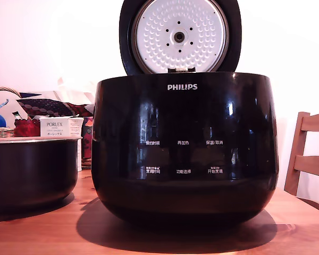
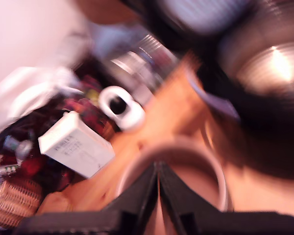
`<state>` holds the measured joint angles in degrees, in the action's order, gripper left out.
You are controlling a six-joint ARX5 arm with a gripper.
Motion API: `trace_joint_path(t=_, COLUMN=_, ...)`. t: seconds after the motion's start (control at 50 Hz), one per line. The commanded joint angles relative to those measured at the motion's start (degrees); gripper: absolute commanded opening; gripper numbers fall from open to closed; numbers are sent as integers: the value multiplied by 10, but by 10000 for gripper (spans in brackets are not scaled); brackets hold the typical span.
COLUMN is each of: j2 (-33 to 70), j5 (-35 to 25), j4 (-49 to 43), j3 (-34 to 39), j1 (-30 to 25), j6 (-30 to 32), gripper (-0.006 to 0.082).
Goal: Pick up the metallic pot next to the rice cooker
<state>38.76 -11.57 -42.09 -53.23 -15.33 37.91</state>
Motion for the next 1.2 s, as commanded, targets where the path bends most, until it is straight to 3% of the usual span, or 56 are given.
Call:
trace_joint_path(t=0.0, j2=-1, j5=-5, j4=-39, j3=-28, j1=-2, j6=38, gripper=-9)
trace_joint_path(t=0.1, j2=-1, j5=-9, j4=-110, j3=-45, j1=-2, j6=44, gripper=71)
trace_joint_path(t=0.26, j2=-1, j5=-7, j4=-179, j3=-48, j1=-2, j6=44, gripper=307)
trace_joint_path(t=0.48, j2=-1, j5=-9, j4=-200, j3=-48, j1=-2, j6=46, gripper=471)
trace_joint_path(t=0.82, j2=53, j5=12, j4=-256, j3=-48, j1=-2, j6=57, gripper=469)
trace_joint_path(t=1.04, j2=117, j5=27, j4=-250, j3=-48, j1=-2, j6=102, gripper=471)
trace_joint_path(t=1.06, j2=124, j5=27, j4=-250, j3=-48, j1=-2, j6=136, gripper=471)
trace_joint_path(t=1.18, j2=166, j5=31, j4=-240, j3=-48, j1=-2, j6=171, gripper=490)
